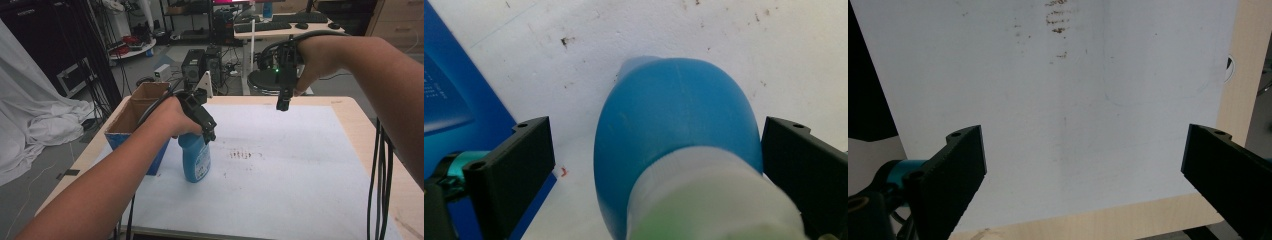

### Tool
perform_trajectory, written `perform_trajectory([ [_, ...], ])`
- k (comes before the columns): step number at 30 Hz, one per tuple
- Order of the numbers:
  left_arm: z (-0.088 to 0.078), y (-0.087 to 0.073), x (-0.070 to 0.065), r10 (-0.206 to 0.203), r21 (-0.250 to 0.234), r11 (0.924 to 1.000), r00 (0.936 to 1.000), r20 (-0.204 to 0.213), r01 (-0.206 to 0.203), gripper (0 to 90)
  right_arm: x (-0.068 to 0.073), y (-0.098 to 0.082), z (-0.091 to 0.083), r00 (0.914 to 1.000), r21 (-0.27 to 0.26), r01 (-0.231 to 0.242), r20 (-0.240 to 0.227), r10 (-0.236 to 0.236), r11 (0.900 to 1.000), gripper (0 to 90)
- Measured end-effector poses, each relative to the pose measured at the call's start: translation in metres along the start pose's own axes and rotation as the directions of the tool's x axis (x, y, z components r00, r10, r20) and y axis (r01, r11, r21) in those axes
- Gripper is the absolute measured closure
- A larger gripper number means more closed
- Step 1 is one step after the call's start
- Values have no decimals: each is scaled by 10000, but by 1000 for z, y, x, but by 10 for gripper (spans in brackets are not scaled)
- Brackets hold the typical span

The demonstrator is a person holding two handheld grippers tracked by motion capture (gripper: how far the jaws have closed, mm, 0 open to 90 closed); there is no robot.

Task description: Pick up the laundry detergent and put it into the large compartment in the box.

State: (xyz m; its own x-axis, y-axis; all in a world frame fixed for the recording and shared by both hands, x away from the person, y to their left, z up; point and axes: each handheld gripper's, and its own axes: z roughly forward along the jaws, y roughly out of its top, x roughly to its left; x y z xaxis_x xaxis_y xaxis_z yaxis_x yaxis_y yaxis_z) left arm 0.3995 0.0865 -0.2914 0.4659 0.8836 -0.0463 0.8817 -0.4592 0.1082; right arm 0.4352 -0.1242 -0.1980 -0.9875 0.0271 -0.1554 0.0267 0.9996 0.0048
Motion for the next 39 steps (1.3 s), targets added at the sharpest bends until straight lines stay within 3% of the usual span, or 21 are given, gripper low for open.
perform_trajectory([
  [12,5,3,-4,63,120,9999,9999,-126,-61,22,-1,-6,1,10000,-26,-16,-28,15,10000,32],
  [17,4,3,-5,234,144,9996,9993,-283,-230,98,-1,-6,1,9999,-98,-100,-39,100,9999,32],
  [32,3,2,-5,59,258,9997,9999,-155,-55,164,-1,-6,2,9999,-133,-122,-39,122,9998,32],
  [39,4,2,-6,-56,362,9993,9993,-369,70,170,-1,-7,2,10000,-98,-69,7,69,9999,32],
])
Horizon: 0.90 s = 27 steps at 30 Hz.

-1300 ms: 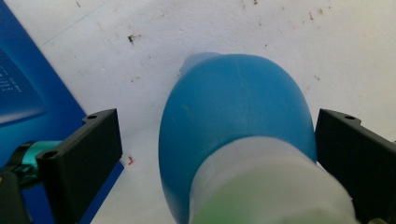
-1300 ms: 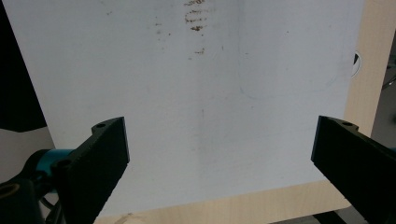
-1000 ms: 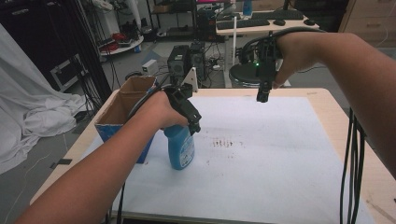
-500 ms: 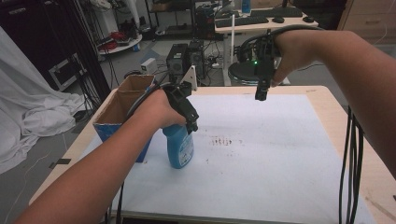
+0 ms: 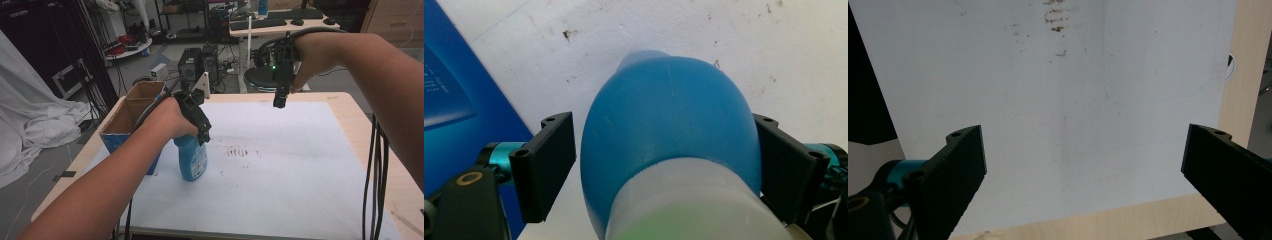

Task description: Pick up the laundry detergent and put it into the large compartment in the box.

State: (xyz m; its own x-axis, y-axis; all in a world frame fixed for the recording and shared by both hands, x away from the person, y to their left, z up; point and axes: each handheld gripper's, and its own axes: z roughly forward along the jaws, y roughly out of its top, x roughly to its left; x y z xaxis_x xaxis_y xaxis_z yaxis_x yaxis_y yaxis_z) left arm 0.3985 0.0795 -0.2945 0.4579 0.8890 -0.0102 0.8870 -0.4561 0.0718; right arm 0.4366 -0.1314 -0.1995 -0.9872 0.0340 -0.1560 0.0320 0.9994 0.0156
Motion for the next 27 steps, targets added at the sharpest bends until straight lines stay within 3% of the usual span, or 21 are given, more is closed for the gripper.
perform_trajectory([
  [10,-1,-2,2,-224,23,9997,9996,186,224,224,0,0,0,10000,-64,-96,3,96,9999,32],
  [27,2,-1,0,-236,135,9996,9997,50,235,261,-1,1,0,9999,-15,-149,-16,149,9999,32],
])
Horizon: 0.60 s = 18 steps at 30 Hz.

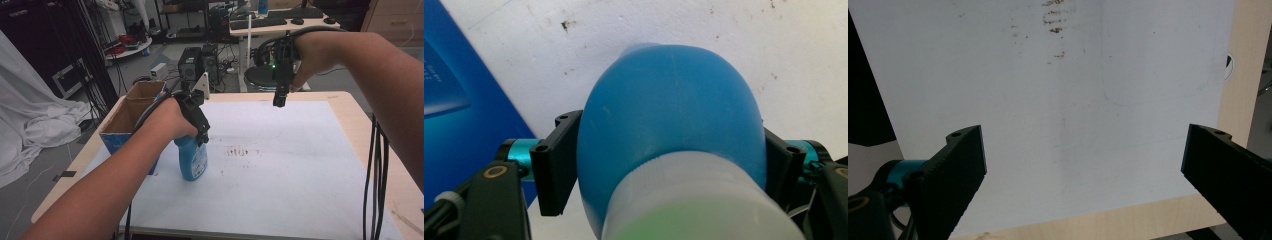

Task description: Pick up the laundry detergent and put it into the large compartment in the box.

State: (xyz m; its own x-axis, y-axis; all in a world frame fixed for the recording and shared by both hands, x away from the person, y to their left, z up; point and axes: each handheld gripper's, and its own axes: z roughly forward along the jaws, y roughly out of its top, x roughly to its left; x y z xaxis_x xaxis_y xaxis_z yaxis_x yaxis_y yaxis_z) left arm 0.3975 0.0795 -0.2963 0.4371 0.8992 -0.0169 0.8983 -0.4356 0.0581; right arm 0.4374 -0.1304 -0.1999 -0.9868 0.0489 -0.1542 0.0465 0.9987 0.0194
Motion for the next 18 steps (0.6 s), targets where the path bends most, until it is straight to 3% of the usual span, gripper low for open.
perform_trajectory([
  [13,1,0,-1,37,-28,10000,10000,75,-37,363,-1,-1,0,10000,-3,-16,4,16,10000,32],
  [18,1,-1,0,-147,-69,9999,9999,87,147,388,-1,0,1,10000,-34,-29,-12,29,10000,32],
])
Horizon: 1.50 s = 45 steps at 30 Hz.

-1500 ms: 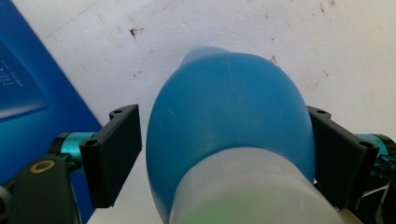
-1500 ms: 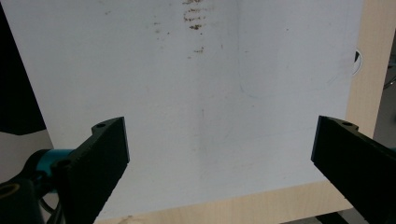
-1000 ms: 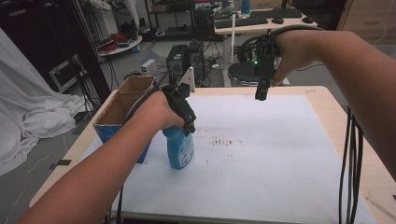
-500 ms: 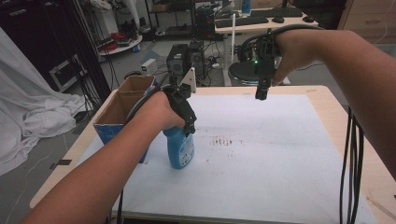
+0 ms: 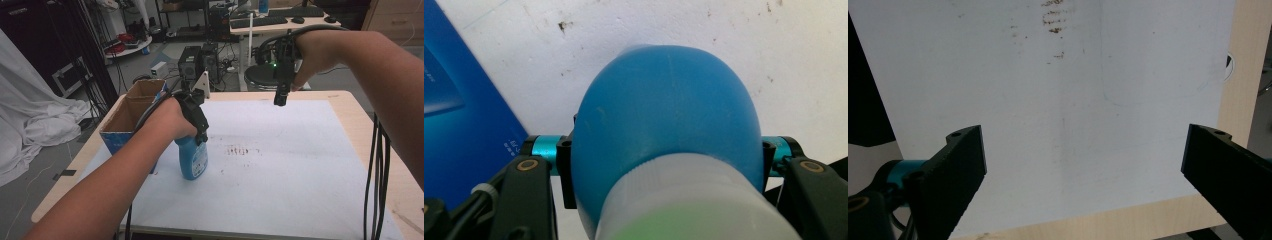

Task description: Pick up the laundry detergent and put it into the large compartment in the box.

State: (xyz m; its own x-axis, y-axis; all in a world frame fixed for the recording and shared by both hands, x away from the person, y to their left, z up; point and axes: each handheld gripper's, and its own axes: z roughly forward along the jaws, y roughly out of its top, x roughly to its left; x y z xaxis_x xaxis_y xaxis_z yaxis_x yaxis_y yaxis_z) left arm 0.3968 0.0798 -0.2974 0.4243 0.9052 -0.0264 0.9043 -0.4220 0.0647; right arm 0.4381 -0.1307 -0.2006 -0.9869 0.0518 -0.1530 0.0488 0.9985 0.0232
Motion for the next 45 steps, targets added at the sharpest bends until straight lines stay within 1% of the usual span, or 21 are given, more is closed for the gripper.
perform_trajectory([
  [5,0,0,0,-3,29,10000,10000,-6,3,392,1,1,0,10000,-11,26,32,-26,10000,32],
  [7,0,0,0,127,-23,9999,9999,-25,-127,393,1,0,0,10000,-25,31,18,-31,10000,32],
  [9,-1,-1,1,120,-17,9999,9999,28,-120,392,1,0,0,10000,10,31,37,-31,10000,32],
  [11,-4,-1,2,199,83,9998,9998,73,-200,392,1,0,1,10000,16,24,46,-24,10000,32],
  [16,-17,-3,3,309,59,9995,9995,63,-309,392,1,1,3,9999,12,145,15,-145,9999,32],
  [18,-27,-3,3,448,53,9990,9990,-75,-448,392,1,1,3,9999,57,145,51,-145,9999,32],
  [19,-36,-3,3,550,69,9985,9984,-146,-549,392,2,2,3,10000,34,16,27,-16,10000,32],
  [21,-41,-3,3,590,50,9982,9981,-155,-590,392,1,2,3,9999,12,107,14,-107,9999,32],
  [26,-69,-3,5,723,-127,9973,9974,-34,-723,392,2,3,4,9999,71,107,28,-107,9999,32],
  [28,-84,-3,6,758,-229,9969,9971,25,-758,392,2,4,5,9998,48,208,70,-209,9998,32],
  [29,-98,-4,7,799,-292,9964,9968,59,-797,392,2,5,5,9999,66,162,50,-163,9998,32],
  [30,-98,-4,7,799,-292,9964,9968,59,-797,392,2,5,5,9999,66,162,50,-163,9998,32],
  [32,-114,-4,8,829,-409,9957,9965,74,-826,392,3,6,6,9998,76,168,51,-169,9998,32],
  [34,-130,-4,10,735,-563,9957,9973,58,-731,392,3,8,6,9997,124,221,61,-222,9997,32],
  [36,-146,-5,12,770,-655,9949,9970,-9,-768,392,5,10,7,9999,165,158,9,-158,9997,32],
  [37,-156,-6,14,714,-739,9947,9974,-39,-715,392,4,11,8,9993,149,361,40,-362,9992,32],
  [39,-170,-8,18,552,-907,9943,9985,-31,-552,392,5,12,8,9994,148,336,43,-336,9993,32],
  [41,-179,-8,22,437,-874,9952,9990,-85,-443,392,6,13,8,9992,198,397,18,-397,9990,32],
  [42,-179,-8,22,437,-874,9952,9990,-85,-443,392,6,13,8,9992,198,397,18,-397,9990,32],
  [43,-188,-9,26,277,-900,9955,9996,-115,-286,392,6,14,9,9993,159,373,10,-373,9992,32],
  [45,-195,-11,30,89,-1018,9948,9999,-116,-101,392,6,15,10,9991,220,431,8,-431,9988,32],
])
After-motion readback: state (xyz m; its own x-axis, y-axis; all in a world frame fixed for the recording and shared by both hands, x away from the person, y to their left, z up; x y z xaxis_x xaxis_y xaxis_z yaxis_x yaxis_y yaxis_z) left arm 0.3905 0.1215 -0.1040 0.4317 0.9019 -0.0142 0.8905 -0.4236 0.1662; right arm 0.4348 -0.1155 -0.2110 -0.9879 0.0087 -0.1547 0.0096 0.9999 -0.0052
